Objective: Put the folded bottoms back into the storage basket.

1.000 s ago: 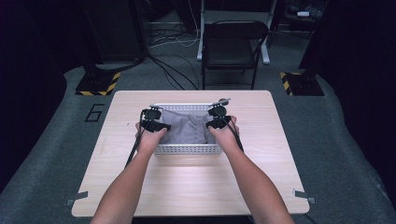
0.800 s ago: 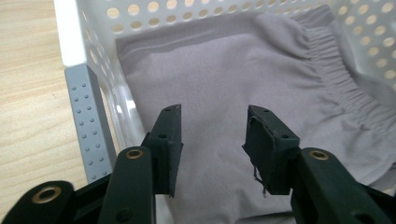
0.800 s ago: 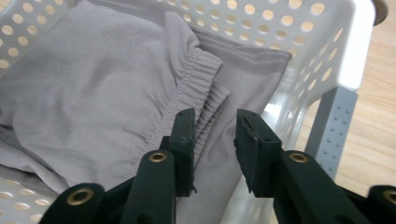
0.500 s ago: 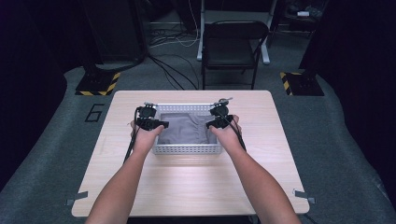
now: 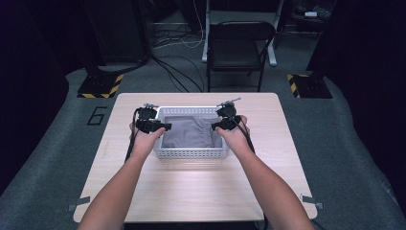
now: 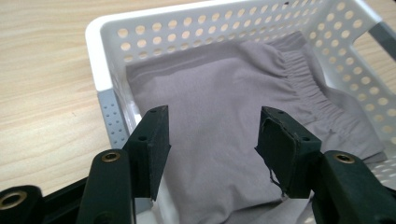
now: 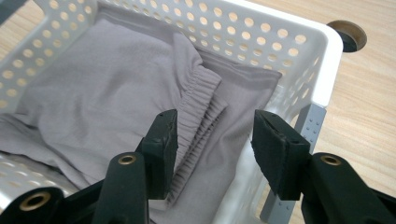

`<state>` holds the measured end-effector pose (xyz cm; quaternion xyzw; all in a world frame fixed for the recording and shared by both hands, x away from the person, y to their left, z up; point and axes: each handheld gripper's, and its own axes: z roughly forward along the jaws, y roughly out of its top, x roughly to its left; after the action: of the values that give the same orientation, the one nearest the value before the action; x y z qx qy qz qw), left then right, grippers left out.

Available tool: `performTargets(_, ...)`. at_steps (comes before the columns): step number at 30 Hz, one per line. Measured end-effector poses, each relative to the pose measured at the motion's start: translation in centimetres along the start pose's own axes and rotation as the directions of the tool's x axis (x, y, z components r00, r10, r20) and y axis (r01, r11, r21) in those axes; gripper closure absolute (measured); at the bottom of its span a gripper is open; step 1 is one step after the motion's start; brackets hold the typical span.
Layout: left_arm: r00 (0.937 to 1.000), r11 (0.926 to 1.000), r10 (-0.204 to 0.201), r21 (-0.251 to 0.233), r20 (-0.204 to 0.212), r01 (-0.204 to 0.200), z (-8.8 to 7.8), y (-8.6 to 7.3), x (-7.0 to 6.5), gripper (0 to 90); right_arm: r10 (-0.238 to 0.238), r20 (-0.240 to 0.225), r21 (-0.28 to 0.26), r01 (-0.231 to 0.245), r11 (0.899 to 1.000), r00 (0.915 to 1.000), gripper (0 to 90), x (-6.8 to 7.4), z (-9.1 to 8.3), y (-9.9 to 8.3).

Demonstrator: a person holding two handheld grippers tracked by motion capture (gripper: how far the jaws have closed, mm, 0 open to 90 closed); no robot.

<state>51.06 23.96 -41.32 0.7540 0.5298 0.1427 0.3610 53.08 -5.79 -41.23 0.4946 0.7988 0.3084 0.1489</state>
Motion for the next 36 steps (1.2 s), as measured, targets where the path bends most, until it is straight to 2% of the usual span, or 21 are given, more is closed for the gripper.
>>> performTargets(2, 0.9999, 0.9999, -0.01, -0.001, 0.013, 0.01, -0.5, -0.1, 0.0, 43.1, -0.01, -0.007, -0.002, 0.01, 1.0, 0.9999, 50.5, 0.2, -0.3, 0.1)
performTargets(4, 0.9999, 1.0, -0.004, -0.002, 0.011, 0.004, -1.0, -0.1, 0.0, 42.9, -0.018, -0.012, 0.004, 0.018, 1.0, 0.9998, 50.5, 0.4, -0.6, 0.1)
performTargets(5, 0.9998, 0.9999, 0.012, 0.001, 0.014, -0.012, -1.3, -0.1, 0.0, 42.9, -0.022, -0.016, 0.003, 0.022, 1.0, 0.9996, 50.5, 0.5, -0.7, 0.1)
performTargets(9, 0.9982, 0.9996, 0.025, -0.011, 0.054, -0.025, -2.7, -0.3, -0.1, 43.2, -0.058, -0.051, 0.015, 0.059, 0.998, 0.997, 50.6, 0.8, -1.6, -0.2)
performTargets(11, 0.9978, 0.9991, 0.041, -0.011, 0.052, -0.041, -3.3, -0.5, -0.2, 43.3, -0.079, -0.06, 0.008, 0.079, 0.997, 0.9951, 50.5, 0.9, -2.3, -0.4)
performTargets(15, 0.9963, 0.9981, 0.06, -0.012, 0.06, -0.06, -4.4, -0.9, -0.6, 43.1, -0.074, -0.085, -0.007, 0.074, 0.997, 0.9937, 50.9, 0.8, -3.5, -0.7)
performTargets(18, 0.9952, 0.9967, 0.081, -0.012, 0.054, -0.081, -5.2, -1.3, -0.8, 42.9, -0.089, -0.08, -0.027, 0.087, 0.996, 0.9928, 51.1, 0.9, -4.7, -1.1)
performTargets(21, 0.995, 0.9965, 0.081, -0.023, 0.059, -0.08, -5.9, -1.6, -1.0, 42.5, -0.108, -0.081, -0.03, 0.106, 0.994, 0.9908, 51.1, 0.9, -5.6, -1.6)
performTargets(22, 0.9933, 0.9949, 0.098, -0.028, 0.062, -0.097, -6.2, -1.6, -1.0, 42.5, -0.113, -0.081, -0.03, 0.111, 0.993, 0.9903, 51.1, 0.9, -5.9, -1.7)
performTargets(24, 0.9928, 0.9945, 0.101, -0.035, 0.065, -0.099, -6.7, -1.9, -1.3, 42.5, -0.126, -0.088, -0.038, 0.123, 0.992, 0.9881, 51.0, 1.0, -6.5, -2.1)
performTargets(25, 0.9905, 0.9928, 0.117, -0.035, 0.072, -0.115, -7.1, -2.1, -1.3, 42.5, -0.131, -0.088, -0.039, 0.128, 0.991, 0.9875, 51.0, 1.0, -6.7, -2.2)
performTargets(27, 0.9895, 0.9924, 0.118, -0.043, 0.083, -0.115, -7.4, -2.5, -1.5, 42.5, -0.142, -0.09, -0.048, 0.138, 0.989, 0.9857, 50.9, 1.2, -7.2, -2.6)
performTargets(30, 0.9848, 0.9898, 0.141, -0.034, 0.101, -0.138, -7.9, -3.3, -1.7, 42.5, -0.167, -0.101, -0.053, 0.162, 0.985, 0.9807, 50.4, 1.4, -7.8, -3.2)
performTargets(34, 0.9833, 0.9912, 0.128, -0.049, 0.129, -0.123, -8.1, -4.5, -1.9, 42.5, -0.183, -0.124, -0.062, 0.176, 0.982, 0.9752, 49.9, 1.6, -8.4, -4.2)
performTargets(36, 0.9827, 0.9902, 0.136, -0.05, 0.126, -0.13, -8.2, -5.2, -2.0, 42.5, -0.183, -0.124, -0.068, 0.175, 0.982, 0.9753, 49.9, 1.7, -8.6, -4.9)
